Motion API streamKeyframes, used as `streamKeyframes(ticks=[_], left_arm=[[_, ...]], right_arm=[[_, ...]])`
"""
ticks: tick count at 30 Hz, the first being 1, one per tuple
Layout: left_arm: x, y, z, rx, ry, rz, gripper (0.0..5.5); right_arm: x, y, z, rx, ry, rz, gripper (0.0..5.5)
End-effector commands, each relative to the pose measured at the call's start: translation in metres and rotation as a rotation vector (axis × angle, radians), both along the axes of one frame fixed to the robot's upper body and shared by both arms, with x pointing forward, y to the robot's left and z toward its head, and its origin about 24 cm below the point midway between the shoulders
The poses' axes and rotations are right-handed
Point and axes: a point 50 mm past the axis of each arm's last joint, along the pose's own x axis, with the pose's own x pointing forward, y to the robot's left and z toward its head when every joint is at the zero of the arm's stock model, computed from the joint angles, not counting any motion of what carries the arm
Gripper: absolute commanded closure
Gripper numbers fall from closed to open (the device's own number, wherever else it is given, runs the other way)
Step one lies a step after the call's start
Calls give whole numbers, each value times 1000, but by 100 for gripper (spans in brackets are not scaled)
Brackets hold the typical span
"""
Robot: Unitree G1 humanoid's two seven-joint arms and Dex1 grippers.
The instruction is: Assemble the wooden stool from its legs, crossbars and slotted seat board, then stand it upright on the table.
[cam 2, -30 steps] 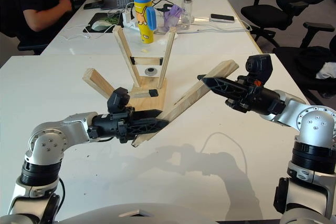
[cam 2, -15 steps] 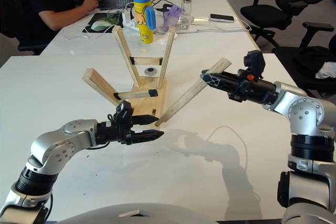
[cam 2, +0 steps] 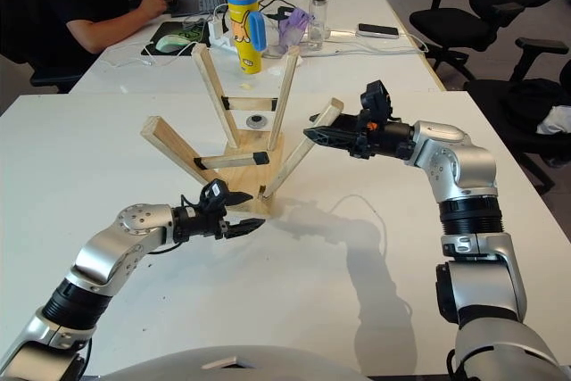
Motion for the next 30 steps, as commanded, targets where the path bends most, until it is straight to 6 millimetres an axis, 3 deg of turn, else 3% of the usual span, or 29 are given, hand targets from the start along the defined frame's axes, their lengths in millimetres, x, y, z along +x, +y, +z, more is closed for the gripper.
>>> streamKeyframes(ticks=[1, 15, 20, 26, 30], left_arm=[[-2, 8, -12, 83, 16, 12, 206], [-11, 13, -33, 188, 88, 28, 206], [-11, 12, -35, 191, 97, 19, 206], [-15, 11, -38, 190, 111, 16, 206], [-17, 9, -40, 182, 120, 23, 206]], right_arm=[[1, 5, 2, -23, -20, 35, 345], [-3, 18, 10, -70, -67, 109, 345], [-1, 21, -5, -184, -89, 109, 345], [0, 27, 4, -279, -165, 136, 345], [-2, 42, 6, -376, -199, 198, 345]])
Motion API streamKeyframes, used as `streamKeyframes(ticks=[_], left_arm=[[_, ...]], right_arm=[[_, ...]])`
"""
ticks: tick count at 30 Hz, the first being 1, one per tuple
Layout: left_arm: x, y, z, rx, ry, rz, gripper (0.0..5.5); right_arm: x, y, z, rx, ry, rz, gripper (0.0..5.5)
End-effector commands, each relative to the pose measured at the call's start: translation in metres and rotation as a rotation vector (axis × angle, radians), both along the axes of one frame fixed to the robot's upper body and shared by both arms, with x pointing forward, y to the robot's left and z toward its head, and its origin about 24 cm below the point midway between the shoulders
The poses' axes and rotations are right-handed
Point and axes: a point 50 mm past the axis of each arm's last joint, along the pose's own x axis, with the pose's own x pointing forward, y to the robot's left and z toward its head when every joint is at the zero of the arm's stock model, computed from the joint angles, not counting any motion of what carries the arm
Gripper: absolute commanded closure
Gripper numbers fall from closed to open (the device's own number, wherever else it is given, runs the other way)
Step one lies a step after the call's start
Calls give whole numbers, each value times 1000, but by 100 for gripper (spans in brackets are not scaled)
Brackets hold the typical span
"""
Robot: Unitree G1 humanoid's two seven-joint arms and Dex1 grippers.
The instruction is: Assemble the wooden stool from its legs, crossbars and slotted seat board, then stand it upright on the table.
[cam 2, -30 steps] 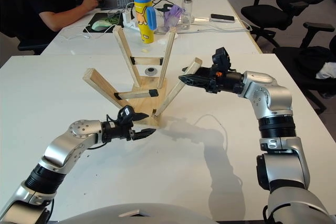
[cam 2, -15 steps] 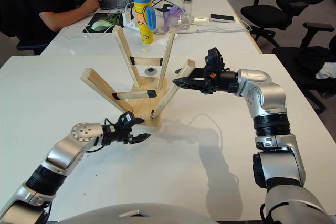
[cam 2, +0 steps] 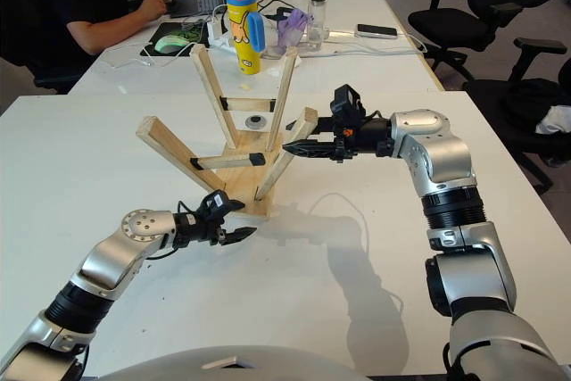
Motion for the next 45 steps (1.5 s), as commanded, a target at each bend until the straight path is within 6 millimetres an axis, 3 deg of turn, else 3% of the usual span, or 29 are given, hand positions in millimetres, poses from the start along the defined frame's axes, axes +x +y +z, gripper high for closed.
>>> streamKeyframes(ticks=[1, 6, 11, 18, 26, 31, 33, 38, 40, 42, 45], left_arm=[[-15, 4, -23, 45, 122, 25, 206], [-16, 1, -25, 39, 127, 24, 206], [-18, -2, -27, 36, 132, 17, 206], [-21, -2, -32, 41, 142, 36, 206], [-19, -3, -37, 54, 148, 37, 206], [-16, -3, -36, 43, 141, 45, 206], [-11, -7, -26, -31, 91, 55, 206], [-7, -16, 29, -229, -234, 95, 206], [-10, -12, 55, -221, -467, 165, 206], [-19, -3, 96, -184, -826, 265, 206], [-22, 12, 141, -15, -1205, 382, 206]], right_arm=[[-2, 14, -9, -178, -18, 18, 345], [0, 32, -25, -239, 15, 19, 345], [12, 29, -33, -256, 53, -55, 345], [25, 25, -31, -300, 59, -55, 345], [37, 42, -21, -317, 6, -13, 345], [31, 49, -23, -300, -1, 35, 345], [32, 47, -31, -317, 18, 7, 345], [34, 41, -37, -367, 48, -68, 345], [34, 39, -37, -384, 44, -79, 345], [34, 40, -37, -387, 48, -83, 345], [34, 37, -37, -401, 51, -92, 345]])
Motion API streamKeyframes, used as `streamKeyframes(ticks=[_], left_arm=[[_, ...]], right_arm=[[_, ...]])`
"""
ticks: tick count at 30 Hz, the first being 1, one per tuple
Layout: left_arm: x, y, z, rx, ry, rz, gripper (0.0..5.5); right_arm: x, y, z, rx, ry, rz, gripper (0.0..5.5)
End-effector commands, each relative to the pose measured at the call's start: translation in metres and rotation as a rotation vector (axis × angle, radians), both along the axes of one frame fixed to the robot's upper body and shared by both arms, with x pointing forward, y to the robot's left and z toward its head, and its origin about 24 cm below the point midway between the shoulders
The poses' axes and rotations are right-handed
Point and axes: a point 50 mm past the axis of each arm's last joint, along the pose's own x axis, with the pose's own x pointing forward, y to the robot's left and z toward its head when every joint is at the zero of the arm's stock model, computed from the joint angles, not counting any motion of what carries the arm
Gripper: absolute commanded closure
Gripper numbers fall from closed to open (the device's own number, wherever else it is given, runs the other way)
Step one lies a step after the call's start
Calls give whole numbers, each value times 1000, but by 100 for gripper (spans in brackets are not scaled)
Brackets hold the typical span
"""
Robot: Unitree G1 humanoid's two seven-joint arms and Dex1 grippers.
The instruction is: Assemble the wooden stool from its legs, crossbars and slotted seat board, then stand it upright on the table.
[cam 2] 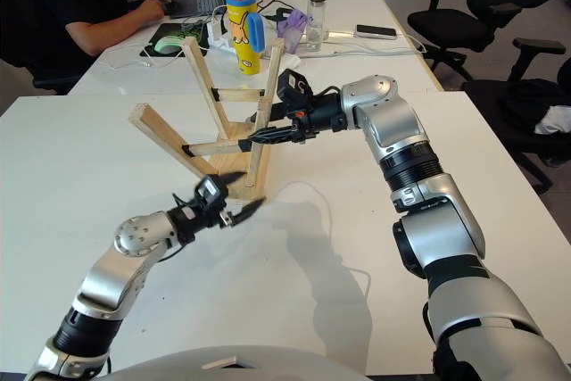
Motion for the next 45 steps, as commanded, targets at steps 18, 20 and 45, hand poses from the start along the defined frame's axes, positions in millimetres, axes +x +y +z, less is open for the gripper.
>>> streamKeyframes(ticks=[18, 20, 45], left_arm=[[44, -18, -26, 607, -121, 272, 206], [50, -24, 25, 454, -317, 336, 206], [29, -5, -112, 777, 332, 125, 206]], right_arm=[[1, -10, -58, -272, 89, -110, 345], [1, -10, -59, -273, 89, -109, 345], [12, -5, -27, -8, -121, -167, 292]])
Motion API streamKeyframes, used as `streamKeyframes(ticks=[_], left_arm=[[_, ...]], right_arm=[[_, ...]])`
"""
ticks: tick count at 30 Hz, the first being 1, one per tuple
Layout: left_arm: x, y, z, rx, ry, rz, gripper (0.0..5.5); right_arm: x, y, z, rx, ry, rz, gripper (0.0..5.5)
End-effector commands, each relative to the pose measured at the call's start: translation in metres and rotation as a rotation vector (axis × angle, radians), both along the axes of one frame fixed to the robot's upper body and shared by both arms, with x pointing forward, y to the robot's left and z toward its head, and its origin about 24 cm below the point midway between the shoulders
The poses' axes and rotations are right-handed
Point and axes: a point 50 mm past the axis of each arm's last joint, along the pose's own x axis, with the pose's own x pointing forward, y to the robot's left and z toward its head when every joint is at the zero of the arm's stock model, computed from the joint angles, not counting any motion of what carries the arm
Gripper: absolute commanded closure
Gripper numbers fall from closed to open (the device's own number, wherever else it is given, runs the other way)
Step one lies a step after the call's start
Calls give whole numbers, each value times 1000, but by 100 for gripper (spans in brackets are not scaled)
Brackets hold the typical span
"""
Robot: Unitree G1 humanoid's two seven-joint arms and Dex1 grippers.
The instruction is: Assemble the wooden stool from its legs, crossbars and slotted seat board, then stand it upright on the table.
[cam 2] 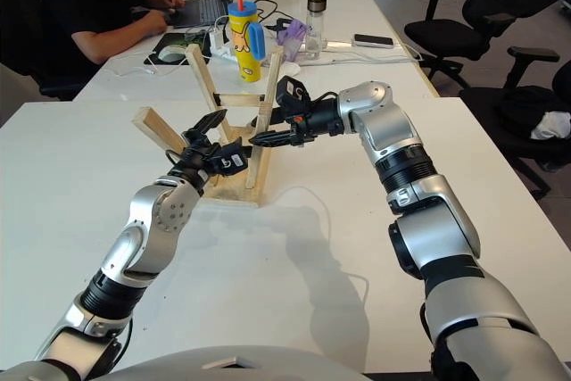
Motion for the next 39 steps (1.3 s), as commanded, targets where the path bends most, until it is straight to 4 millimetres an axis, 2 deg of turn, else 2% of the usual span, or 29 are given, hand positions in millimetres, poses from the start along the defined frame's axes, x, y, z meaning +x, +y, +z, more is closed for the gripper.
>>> streamKeyframes(ticks=[1, 3, 7, 13, 18, 19, 20, 22, 23, 25, 27, 28, 31, 33, 34, 36, 39], left_arm=[[-24, 19, -101, 35, 570, 80, 206], [-23, 20, -101, -62, 594, 126, 206], [-15, 19, -93, -230, 557, 187, 206], [-16, 24, -93, -311, 578, 214, 206], [-19, 29, -94, -306, 580, 218, 206], [-14, 29, -74, -372, 436, 192, 206], [-10, 28, -46, -462, 260, 145, 206], [-14, 31, 2, -607, -19, 67, 206], [-19, 33, 15, -650, -99, 38, 206], [-25, 36, 27, -699, -175, -2, 206], [-27, 37, 28, -710, -188, -14, 206], [-37, 39, 26, -729, -172, -52, 206], [-66, 43, 6, -773, -33, -146, 206], [-81, 44, -8, -778, 39, -185, 206], [-85, 45, -11, -779, 53, -195, 206], [-86, 47, -34, -813, 199, -180, 234], [-77, 42, -52, -891, 309, -142, 286]], right_arm=[[8, -4, -7, -25, -106, -138, 273], [10, -5, -1, -50, -186, -151, 237], [6, -19, 7, -18, -226, -153, 237], [-26, -41, -4, 137, 36, -110, 237], [-38, -54, -5, 171, 118, -172, 237], [-39, -61, -3, 213, 141, -211, 237], [-40, -69, -3, 259, 165, -256, 237], [-41, -78, -6, 296, 181, -324, 237], [-41, -80, -9, 296, 184, -348, 237], [-43, -81, -13, 304, 194, -373, 237], [-44, -81, -13, 310, 199, -379, 237], [-41, -85, -16, 317, 199, -424, 237], [-31, -95, -16, 350, 157, -543, 237], [-25, -98, -12, 363, 124, -593, 267], [-23, -99, -12, 367, 116, -608, 281], [-17, -103, -13, 367, 104, -651, 311], [-12, -101, -14, 380, 108, -663, 367]])
